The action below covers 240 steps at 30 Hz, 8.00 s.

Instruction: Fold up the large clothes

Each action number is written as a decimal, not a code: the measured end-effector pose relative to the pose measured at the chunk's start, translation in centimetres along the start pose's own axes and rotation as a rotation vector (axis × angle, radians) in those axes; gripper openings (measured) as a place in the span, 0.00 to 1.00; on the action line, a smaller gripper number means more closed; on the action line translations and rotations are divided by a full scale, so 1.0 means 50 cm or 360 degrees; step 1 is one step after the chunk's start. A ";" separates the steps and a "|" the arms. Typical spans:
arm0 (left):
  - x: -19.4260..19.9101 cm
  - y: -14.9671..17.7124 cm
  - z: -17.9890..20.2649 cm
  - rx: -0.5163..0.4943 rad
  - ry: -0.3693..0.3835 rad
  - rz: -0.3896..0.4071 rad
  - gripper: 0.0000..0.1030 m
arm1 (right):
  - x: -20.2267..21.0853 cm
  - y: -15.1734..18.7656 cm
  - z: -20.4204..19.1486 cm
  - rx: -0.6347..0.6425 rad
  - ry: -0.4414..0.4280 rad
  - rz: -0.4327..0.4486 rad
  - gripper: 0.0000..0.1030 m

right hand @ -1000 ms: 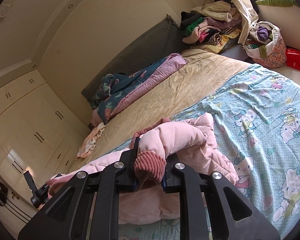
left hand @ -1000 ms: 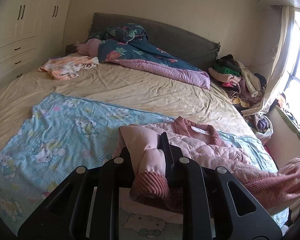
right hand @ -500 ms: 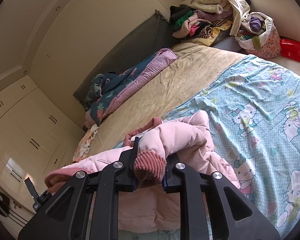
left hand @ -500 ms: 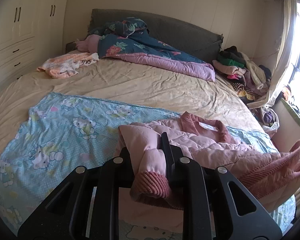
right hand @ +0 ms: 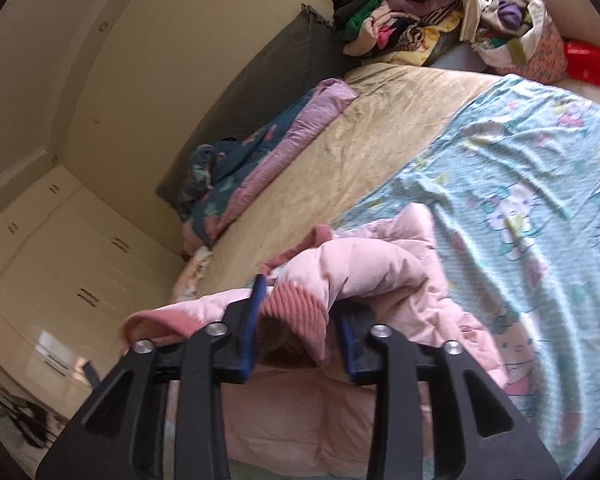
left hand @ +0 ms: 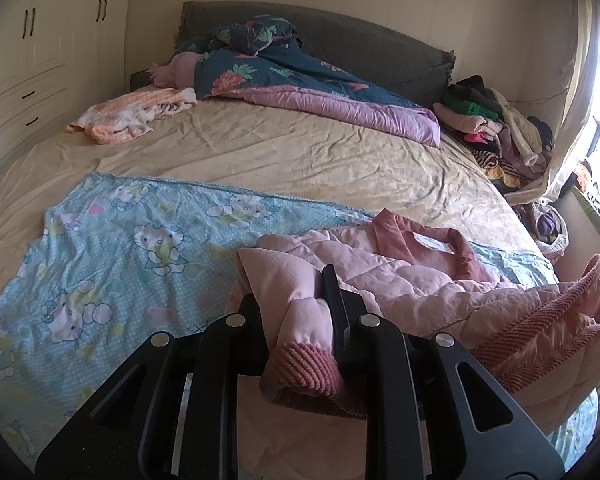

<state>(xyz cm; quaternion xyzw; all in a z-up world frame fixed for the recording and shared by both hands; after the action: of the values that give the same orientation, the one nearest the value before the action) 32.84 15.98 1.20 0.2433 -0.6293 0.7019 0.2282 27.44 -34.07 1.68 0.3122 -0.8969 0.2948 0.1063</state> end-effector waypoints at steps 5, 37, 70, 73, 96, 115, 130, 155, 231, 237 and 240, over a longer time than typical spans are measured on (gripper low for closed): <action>-0.026 0.003 0.003 0.0000 0.0011 -0.0024 0.15 | 0.004 0.006 -0.026 0.0100 -0.0080 0.0025 0.71; 0.049 0.035 -0.021 -0.0148 -0.0005 0.0059 0.91 | -0.007 0.132 0.026 0.0847 0.0555 -0.0091 0.94; -0.006 0.081 0.000 -0.0061 0.0141 0.0027 0.16 | -0.066 0.069 0.034 0.0805 0.0528 -0.0004 0.21; -0.027 0.041 0.004 -0.0052 0.0111 0.0039 0.16 | -0.091 0.029 0.018 0.0788 0.0548 0.0050 0.21; -0.229 0.073 -0.009 -0.0138 -0.0108 -0.0226 0.19 | -0.279 0.015 0.184 0.0362 0.0841 -0.0186 0.22; -0.197 0.077 0.001 -0.0151 -0.0172 -0.0267 0.59 | -0.226 0.029 0.151 0.0426 0.0811 -0.0157 0.85; -0.058 0.112 0.015 -0.0118 -0.0093 -0.0221 0.91 | -0.070 0.108 0.022 0.0465 0.0542 -0.0099 0.96; 0.087 0.245 0.042 -0.0057 -0.0003 -0.0209 0.91 | 0.040 0.257 -0.002 0.0491 0.0473 -0.0100 0.96; -0.213 0.223 -0.018 0.0999 0.0400 -0.0404 0.92 | -0.208 0.162 0.234 -0.0182 0.0707 -0.0073 0.96; -0.239 0.222 -0.022 0.1013 0.0410 -0.0383 0.92 | -0.235 0.151 0.247 -0.0174 0.0666 -0.0095 0.96; -0.242 0.222 -0.019 0.1000 0.0401 -0.0363 0.92 | -0.247 0.147 0.249 -0.0157 0.0642 -0.0099 0.96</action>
<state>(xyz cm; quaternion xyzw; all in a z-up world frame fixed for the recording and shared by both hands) 35.26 15.60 -15.07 0.2818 -0.3185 0.8557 0.2949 32.44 -30.74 -16.35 0.2687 -0.8607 0.3037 0.3079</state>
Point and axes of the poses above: each gripper's, at about its wrist camera, not at the fingertips, and x roughly against the way its jaws point, z to its right, y to its underside, the point moved 6 cm from there along -x, roughly the way its jaws point, and after that the axes turned 7 degrees about -x, right-handed, at the moved point
